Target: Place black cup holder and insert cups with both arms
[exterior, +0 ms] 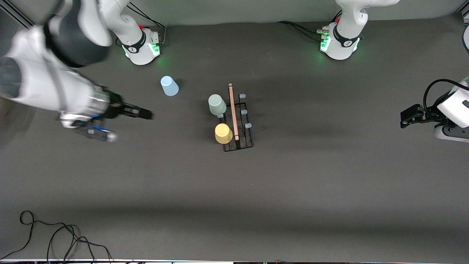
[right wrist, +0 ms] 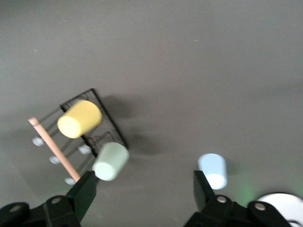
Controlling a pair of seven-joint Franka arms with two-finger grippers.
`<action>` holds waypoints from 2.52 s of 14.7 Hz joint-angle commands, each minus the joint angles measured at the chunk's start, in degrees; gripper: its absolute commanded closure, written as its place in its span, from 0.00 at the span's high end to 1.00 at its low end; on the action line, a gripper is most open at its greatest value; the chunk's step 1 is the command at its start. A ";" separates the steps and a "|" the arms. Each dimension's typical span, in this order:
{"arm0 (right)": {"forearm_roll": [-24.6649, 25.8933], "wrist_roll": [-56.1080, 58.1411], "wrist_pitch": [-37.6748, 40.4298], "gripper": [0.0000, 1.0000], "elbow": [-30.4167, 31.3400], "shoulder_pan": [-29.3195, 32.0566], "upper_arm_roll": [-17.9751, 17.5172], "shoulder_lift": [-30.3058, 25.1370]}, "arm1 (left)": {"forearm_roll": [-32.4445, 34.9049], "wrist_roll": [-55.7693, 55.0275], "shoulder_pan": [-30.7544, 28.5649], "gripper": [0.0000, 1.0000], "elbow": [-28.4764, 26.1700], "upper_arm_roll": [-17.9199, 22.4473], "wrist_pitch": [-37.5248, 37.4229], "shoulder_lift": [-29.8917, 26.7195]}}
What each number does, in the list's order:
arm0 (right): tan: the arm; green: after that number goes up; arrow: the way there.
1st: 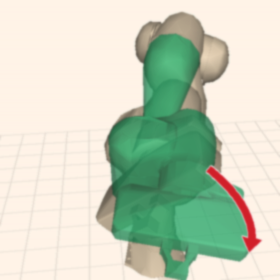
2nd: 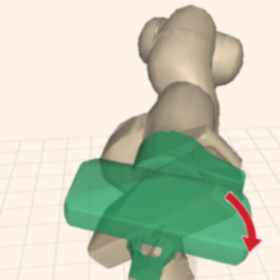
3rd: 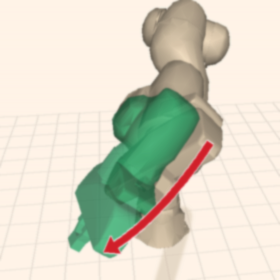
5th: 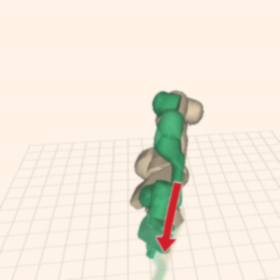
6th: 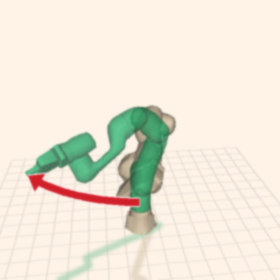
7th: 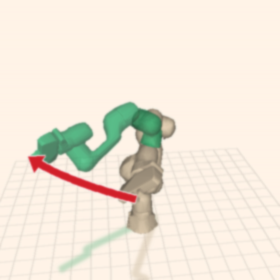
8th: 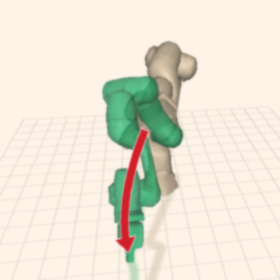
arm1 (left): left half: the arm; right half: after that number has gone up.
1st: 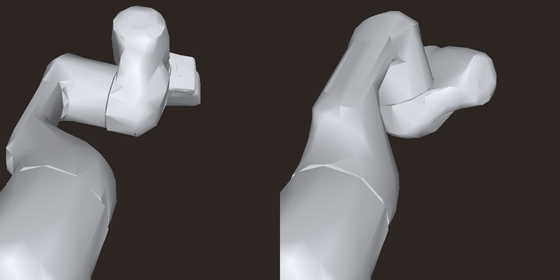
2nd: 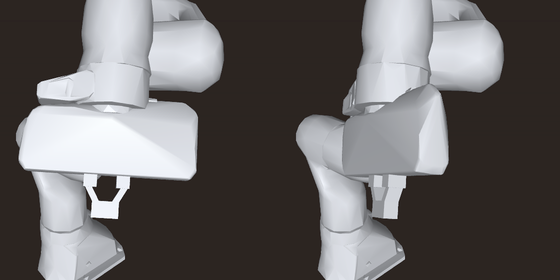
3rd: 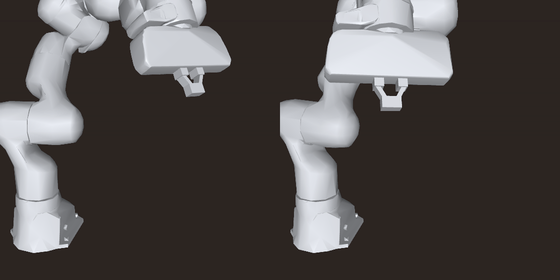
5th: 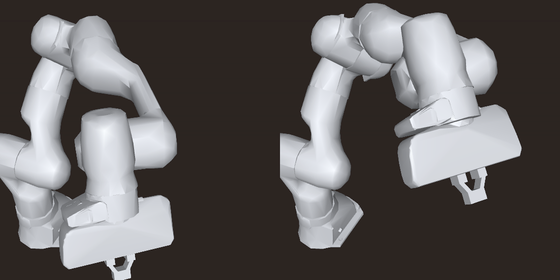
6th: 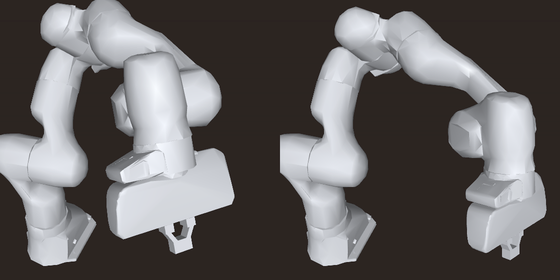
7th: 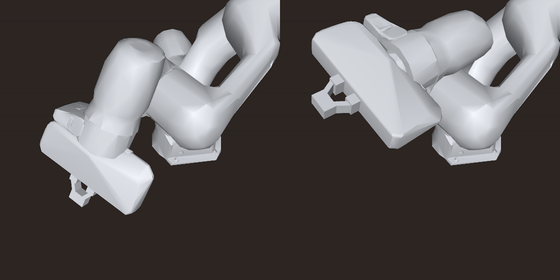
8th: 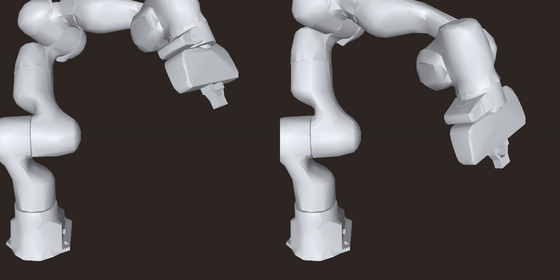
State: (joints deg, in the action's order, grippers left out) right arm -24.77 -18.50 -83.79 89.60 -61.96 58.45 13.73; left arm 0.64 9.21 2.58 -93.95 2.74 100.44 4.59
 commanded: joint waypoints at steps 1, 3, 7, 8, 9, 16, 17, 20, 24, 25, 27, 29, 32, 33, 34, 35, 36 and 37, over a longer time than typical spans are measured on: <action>3.66 9.58 6.25 0.92 -4.95 -0.36 5.77 0.95 | -0.20 0.19 0.06 1.00 -0.53 0.07 1.77 -0.37; 4.11 14.09 7.32 0.94 -7.24 -0.35 10.17 0.95 | -0.29 0.11 0.15 1.00 -1.14 0.07 4.67 -0.46; 7.00 16.30 7.58 0.99 -9.27 -0.35 12.04 1.30 | -0.02 0.28 0.15 1.00 -0.88 0.07 4.16 -0.81; 7.71 16.30 7.67 0.99 -9.18 -0.70 11.95 1.56 | -0.02 0.28 0.15 1.00 -0.97 -0.02 3.81 -0.98; 7.72 16.04 7.67 0.99 -9.10 -0.79 11.86 1.74 | -0.02 0.28 0.15 1.00 -1.14 -0.02 3.80 -1.07; 7.72 16.56 7.76 1.00 -8.66 -1.23 11.60 1.65 | 0.24 0.28 0.50 1.00 -1.15 -0.02 3.71 -1.07; 7.72 16.39 7.76 1.00 -8.57 -1.58 11.51 1.74 | 0.33 0.28 0.59 1.00 -1.06 -0.02 3.71 -1.07; 7.80 16.21 8.11 1.00 -8.57 -1.58 11.16 1.83 | 0.33 0.28 0.59 1.00 -0.71 -0.02 4.76 -0.64; 8.59 15.86 8.81 1.00 -9.27 9.89 -0.31 0.95 | 0.33 0.02 0.67 1.00 0.17 -0.02 5.12 -0.46; 10.68 15.86 8.82 1.00 -9.53 13.50 -4.62 0.60 | 0.33 -0.68 0.85 1.00 0.26 -0.28 5.12 -0.46; 16.48 15.51 8.73 1.00 -9.53 21.48 -16.46 -2.29 | 0.24 -0.68 0.85 1.00 0.35 -0.28 4.42 -0.72; 21.50 14.55 8.73 1.00 -9.01 32.46 -30.52 -4.93 | 0.33 -0.51 0.76 1.00 0.52 -0.28 3.98 -0.72; 22.04 12.61 8.73 1.00 -8.39 46.36 -45.32 -6.43 | 0.33 0.19 0.15 1.00 0.79 -0.19 3.80 -0.46; 22.13 12.61 8.38 1.00 -7.52 49.45 -48.14 -7.22 | 0.33 0.11 0.06 1.00 0.61 -0.11 3.54 -0.46; 22.13 12.61 7.77 1.00 -6.03 52.00 -50.26 -8.44 | 0.33 -0.15 0.15 1.00 0.61 -0.11 2.93 -0.46; 22.13 12.61 6.11 1.00 -3.84 54.46 -52.63 -10.02 | 0.33 -0.68 0.15 1.00 0.61 -0.11 2.75 -0.54; 22.13 12.61 4.00 1.00 -1.04 57.01 -54.83 -12.13 | 0.33 -0.86 0.15 1.00 0.61 -0.11 2.49 -0.63; 22.13 12.70 1.63 1.00 1.95 58.43 -56.07 -13.80 | 0.33 -0.77 -0.03 1.00 0.70 0.07 1.88 -0.89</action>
State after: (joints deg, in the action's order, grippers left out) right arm -3.89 -4.61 -77.50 83.75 -6.97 6.24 5.56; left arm 0.66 9.18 2.66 -93.72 2.64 104.13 4.52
